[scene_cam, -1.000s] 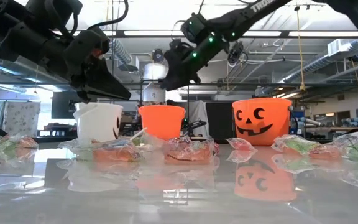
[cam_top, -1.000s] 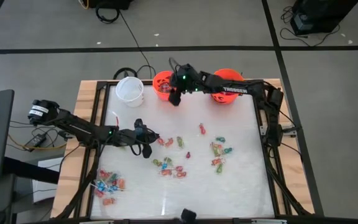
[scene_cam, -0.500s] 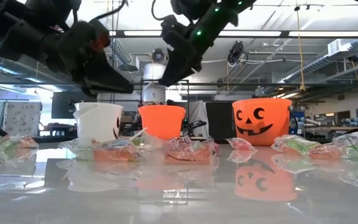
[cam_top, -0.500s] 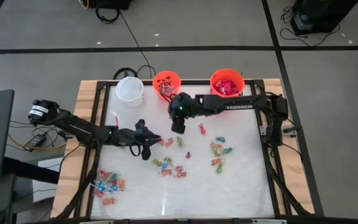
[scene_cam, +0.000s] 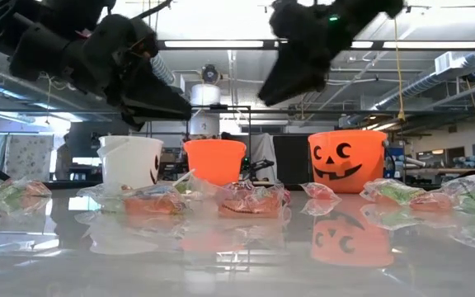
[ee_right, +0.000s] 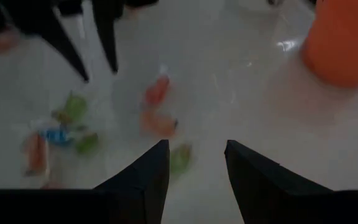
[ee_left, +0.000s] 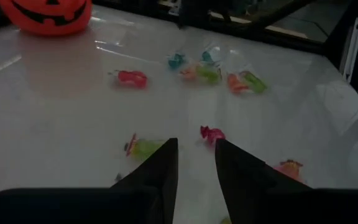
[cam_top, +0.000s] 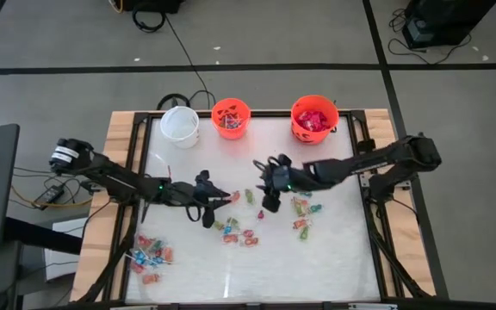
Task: Sort candy by brand, put in halloween buckets
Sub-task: Put the red lollipop into the left orange bucket
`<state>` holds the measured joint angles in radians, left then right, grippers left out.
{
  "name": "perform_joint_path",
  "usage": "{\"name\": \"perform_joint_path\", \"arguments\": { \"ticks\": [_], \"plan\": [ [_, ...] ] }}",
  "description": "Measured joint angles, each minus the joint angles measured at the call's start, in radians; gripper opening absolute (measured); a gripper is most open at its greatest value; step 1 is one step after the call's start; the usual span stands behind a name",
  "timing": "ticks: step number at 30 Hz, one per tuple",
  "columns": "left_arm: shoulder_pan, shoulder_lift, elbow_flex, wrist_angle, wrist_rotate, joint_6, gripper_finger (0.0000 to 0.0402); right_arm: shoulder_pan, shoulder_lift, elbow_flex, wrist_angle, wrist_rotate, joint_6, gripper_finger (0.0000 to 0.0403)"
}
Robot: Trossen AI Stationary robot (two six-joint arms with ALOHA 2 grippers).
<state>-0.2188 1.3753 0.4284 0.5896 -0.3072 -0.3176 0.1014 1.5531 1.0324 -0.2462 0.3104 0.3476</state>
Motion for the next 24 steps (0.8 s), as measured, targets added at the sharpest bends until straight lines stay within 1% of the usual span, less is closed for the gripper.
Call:
{"name": "perform_joint_path", "arguments": {
  "ticks": [4,10,15,17,19,21,23,24],
  "plan": [
    [0.000,0.057,0.065,-0.006,0.030,0.003,0.0114,0.074,-0.030,-0.084,0.000,0.060,0.091,0.0170],
    [-0.002,0.117,0.145,-0.049,0.033,0.018,0.0118,0.171,-0.058,-0.187,0.035,0.143,0.201,0.0170],
    [-0.002,0.175,0.205,-0.037,0.033,0.003,0.0144,0.235,-0.093,-0.279,0.091,0.192,0.261,0.0170],
    [-0.002,0.193,0.214,-0.052,0.032,-0.002,0.0155,0.250,-0.107,-0.314,0.123,0.197,0.281,0.0170],
    [-0.002,0.234,0.254,-0.046,0.033,-0.006,0.0164,0.266,-0.135,-0.358,0.150,0.199,0.300,0.0170],
    [-0.002,0.248,0.276,-0.113,0.032,-0.008,0.0168,0.277,-0.152,-0.393,0.211,0.213,0.305,0.0170],
    [-0.002,0.292,0.337,-0.149,0.036,-0.016,0.0169,0.290,-0.178,-0.437,0.236,0.222,0.306,0.0170],
    [-0.002,0.293,0.346,-0.194,0.038,-0.021,0.0169,0.292,-0.182,-0.450,0.263,0.227,0.305,0.0170]
  ]
}}
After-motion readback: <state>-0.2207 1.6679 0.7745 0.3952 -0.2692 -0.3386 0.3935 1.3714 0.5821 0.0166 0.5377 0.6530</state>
